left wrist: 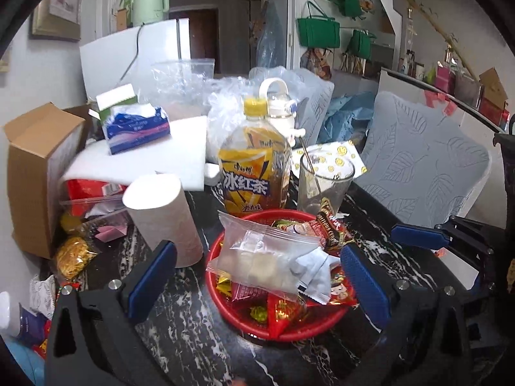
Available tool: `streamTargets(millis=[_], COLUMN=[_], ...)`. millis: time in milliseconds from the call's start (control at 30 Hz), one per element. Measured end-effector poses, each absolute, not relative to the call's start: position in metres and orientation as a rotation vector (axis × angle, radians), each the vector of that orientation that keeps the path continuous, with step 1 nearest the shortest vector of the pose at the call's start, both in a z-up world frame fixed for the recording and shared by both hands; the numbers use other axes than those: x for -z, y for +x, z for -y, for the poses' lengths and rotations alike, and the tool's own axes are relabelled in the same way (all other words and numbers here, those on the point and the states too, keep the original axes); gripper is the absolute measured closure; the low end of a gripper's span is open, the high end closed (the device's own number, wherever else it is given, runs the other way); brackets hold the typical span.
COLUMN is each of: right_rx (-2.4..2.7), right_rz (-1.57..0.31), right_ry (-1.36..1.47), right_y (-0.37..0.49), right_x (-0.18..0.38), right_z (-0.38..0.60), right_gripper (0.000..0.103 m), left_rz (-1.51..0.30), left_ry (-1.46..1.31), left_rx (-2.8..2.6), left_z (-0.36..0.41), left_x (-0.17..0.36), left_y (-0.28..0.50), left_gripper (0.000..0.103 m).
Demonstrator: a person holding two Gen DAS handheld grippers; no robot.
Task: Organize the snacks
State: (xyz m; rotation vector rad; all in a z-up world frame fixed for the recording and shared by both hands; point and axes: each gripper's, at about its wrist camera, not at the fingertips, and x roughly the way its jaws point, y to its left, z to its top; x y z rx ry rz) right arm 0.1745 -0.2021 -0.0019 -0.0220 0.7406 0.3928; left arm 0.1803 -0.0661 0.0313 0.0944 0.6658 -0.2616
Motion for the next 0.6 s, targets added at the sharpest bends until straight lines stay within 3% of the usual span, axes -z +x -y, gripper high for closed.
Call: streamTargets(millis=[600], right_rx=[-0.32], right_rz=[-0.603], right_ry=[-0.034], right_y=[0.099], right_x=[-0.065], right_z=[0.203], right_gripper=[0.037], left_rz=[-0.504], left_ry=[0.073], left_rx=[0.178], left_z=[0.046], left_x=[-0.096], left_y=[0.083], left_gripper=[0.0])
